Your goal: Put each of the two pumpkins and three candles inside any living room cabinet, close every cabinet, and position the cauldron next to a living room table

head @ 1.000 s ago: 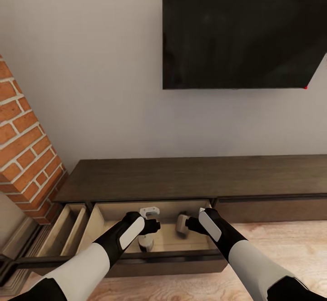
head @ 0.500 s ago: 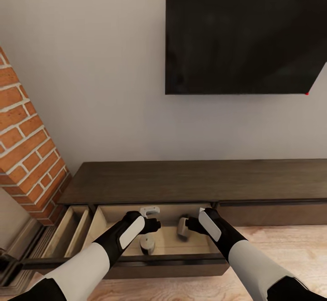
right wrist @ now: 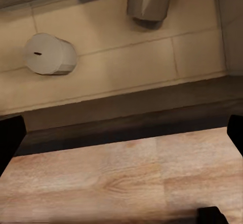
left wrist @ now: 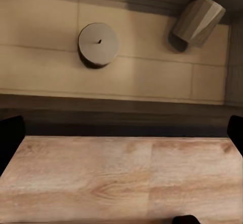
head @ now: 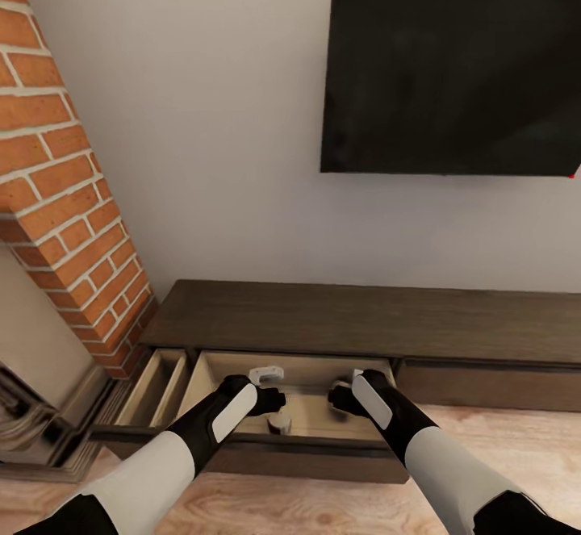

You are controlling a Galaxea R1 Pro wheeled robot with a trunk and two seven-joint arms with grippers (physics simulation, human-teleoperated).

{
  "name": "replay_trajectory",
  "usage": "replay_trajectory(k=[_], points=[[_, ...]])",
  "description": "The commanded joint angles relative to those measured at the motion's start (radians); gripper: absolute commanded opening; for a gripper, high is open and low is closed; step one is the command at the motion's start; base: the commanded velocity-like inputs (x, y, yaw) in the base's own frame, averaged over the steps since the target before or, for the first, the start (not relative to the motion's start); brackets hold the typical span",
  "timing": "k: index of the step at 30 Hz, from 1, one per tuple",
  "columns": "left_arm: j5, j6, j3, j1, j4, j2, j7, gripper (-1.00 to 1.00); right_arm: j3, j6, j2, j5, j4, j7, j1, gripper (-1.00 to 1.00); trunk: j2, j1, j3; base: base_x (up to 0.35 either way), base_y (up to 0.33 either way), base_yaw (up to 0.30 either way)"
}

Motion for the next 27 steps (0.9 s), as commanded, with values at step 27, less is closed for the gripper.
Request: replay_trajectory(k=[27], points=[[0.011,0.0,0.029,-0.001,-0.001,0.002,0.01,1.0,0.005,0.002,0.001,-0.011,-0.002,-0.009,-0.001,1.0,0.189,-0.104,0.084,-0.073,0.031,0.288]])
